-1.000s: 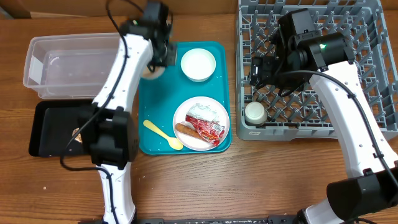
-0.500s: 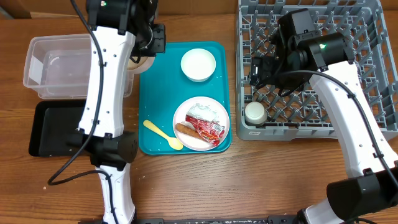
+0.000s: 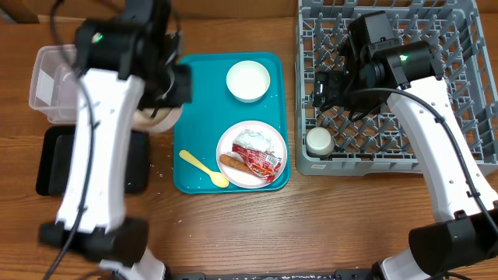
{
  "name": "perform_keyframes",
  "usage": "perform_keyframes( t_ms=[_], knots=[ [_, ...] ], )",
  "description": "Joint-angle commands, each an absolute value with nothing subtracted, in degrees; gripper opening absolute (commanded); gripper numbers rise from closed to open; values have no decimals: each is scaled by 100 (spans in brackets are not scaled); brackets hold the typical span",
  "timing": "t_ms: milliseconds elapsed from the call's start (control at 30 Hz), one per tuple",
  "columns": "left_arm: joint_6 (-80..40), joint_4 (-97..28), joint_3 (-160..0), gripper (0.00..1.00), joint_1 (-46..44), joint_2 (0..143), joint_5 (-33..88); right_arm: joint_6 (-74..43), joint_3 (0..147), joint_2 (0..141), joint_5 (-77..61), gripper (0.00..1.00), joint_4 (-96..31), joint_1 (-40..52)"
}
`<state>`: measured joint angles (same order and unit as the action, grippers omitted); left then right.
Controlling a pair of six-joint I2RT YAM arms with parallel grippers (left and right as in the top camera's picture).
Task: Sort waste into correct bins and load items into the dishwasher
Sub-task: 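Grasp the pink rice bowl and carry it to the black tray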
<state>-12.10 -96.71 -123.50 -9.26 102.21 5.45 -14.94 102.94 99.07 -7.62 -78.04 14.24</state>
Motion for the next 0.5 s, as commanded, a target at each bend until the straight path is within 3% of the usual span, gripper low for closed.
perform_keyframes(
  t_ms=[0,167,467],
  knots=[
    [-1166,-9664,-11544,4,-473,9627,543,-1452,10278,9904,-731,92,-7782,1413],
    [-722,-9078,-10228,4,331,9085,1103,-1455,10280,9904,-735,92,-7782,1413],
    [722,-7439,-8005,4,2346,8986,3719,-1455,10280,9904,-738,92,-7905,1413]
  ],
)
